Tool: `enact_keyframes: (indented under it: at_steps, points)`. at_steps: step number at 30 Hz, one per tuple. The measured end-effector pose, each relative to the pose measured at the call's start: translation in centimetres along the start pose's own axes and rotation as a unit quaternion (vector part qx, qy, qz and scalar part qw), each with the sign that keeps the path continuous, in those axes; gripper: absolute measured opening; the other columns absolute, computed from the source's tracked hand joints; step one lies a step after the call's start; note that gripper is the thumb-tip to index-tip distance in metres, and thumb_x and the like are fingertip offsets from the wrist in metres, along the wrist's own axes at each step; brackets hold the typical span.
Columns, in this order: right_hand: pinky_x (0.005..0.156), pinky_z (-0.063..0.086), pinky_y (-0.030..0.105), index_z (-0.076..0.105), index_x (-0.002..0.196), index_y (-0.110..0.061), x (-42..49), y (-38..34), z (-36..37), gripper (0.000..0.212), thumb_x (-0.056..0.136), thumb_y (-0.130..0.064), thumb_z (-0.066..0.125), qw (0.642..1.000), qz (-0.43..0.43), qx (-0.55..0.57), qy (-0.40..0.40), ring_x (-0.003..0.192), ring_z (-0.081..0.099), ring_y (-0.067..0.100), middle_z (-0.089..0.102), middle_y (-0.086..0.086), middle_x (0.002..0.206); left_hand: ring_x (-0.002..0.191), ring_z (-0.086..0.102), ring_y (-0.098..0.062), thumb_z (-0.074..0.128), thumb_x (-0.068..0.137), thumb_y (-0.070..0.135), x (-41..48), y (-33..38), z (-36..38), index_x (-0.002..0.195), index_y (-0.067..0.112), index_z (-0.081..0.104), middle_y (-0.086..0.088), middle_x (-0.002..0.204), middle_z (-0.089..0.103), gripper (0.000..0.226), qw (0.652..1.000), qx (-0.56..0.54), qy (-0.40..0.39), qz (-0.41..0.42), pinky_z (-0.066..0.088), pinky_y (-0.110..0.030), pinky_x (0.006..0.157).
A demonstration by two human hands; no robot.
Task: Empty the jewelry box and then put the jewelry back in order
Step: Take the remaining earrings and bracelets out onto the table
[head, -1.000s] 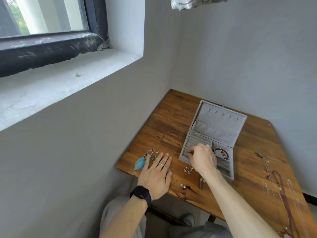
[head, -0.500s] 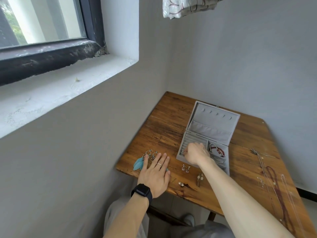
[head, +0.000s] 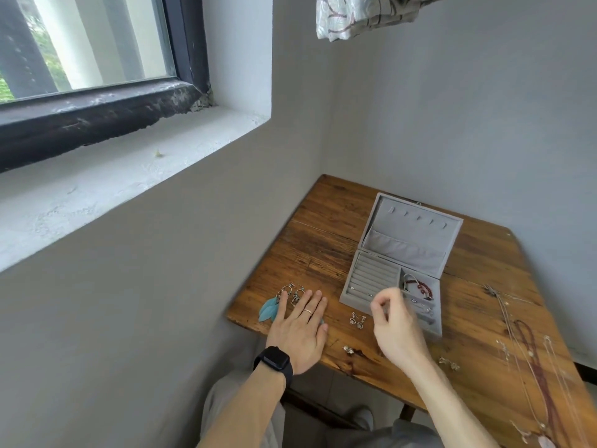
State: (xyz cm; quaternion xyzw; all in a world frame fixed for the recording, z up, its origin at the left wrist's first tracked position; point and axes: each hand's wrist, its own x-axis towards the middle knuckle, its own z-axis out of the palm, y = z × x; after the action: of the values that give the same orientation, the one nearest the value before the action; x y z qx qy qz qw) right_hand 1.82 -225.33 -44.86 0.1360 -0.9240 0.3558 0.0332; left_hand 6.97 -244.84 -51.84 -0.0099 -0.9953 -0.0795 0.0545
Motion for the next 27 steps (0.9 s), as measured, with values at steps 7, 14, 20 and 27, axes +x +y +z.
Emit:
enact_keyframes:
  at_steps: [7, 14, 20, 27]
  points:
    - [0.074, 0.042, 0.006, 0.068, 0.094, -0.038, -8.3, 5.0, 0.1, 0.023, 0.094, -0.015, 0.067, 0.984, 0.089, 0.153, 0.027, 0.094, 0.059, -0.01, 0.071, -0.021, 0.094, 0.154, -0.001, -0.013, 0.001, 0.098, 0.049, 0.1, -0.1, -0.3, 0.159, 0.025, 0.015, 0.008, 0.167, 0.012, 0.067, 1.0, 0.024, -0.01, 0.009, -0.029, -0.049, 0.113]
    - [0.075, 0.046, 0.014, 0.072, 0.091, -0.037, -8.3, 7.5, -0.3, 0.016, 0.093, -0.022, 0.07, 0.967, 0.122, 0.221, 0.02, 0.093, 0.062, -0.006, 0.071, -0.026, 0.095, 0.136, 0.043, -0.017, 0.035, 0.097, 0.045, 4.3, 1.2, -3.6, 0.132, 0.029, 0.055, 0.005, 0.136, 0.059, 0.044, 0.998, 0.018, 0.051, 0.006, 0.019, -0.046, 0.119]
    - [0.076, 0.045, 0.004, 0.07, 0.093, -0.043, -8.1, 7.9, -0.2, 0.016, 0.094, -0.027, 0.068, 0.973, 0.102, 0.208, -0.001, 0.096, 0.061, -0.009, 0.069, -0.032, 0.097, 0.126, 0.05, -0.024, 0.05, 0.099, 0.04, 10.1, 3.4, -6.0, 0.134, 0.035, 0.059, 0.0, 0.14, 0.053, 0.036, 0.998, 0.04, -0.005, 0.057, 0.046, -0.042, 0.1]
    - [0.076, 0.046, 0.006, 0.067, 0.092, -0.047, -8.0, 8.1, 0.2, 0.015, 0.094, -0.032, 0.066, 0.971, 0.107, 0.215, 0.011, 0.097, 0.06, -0.009, 0.065, -0.035, 0.1, 0.115, 0.054, -0.022, 0.063, 0.096, 0.033, 12.2, 5.5, -6.4, 0.11, 0.028, 0.076, 0.002, 0.127, 0.06, 0.02, 0.987, 0.141, -0.041, 0.065, 0.051, -0.038, 0.088]
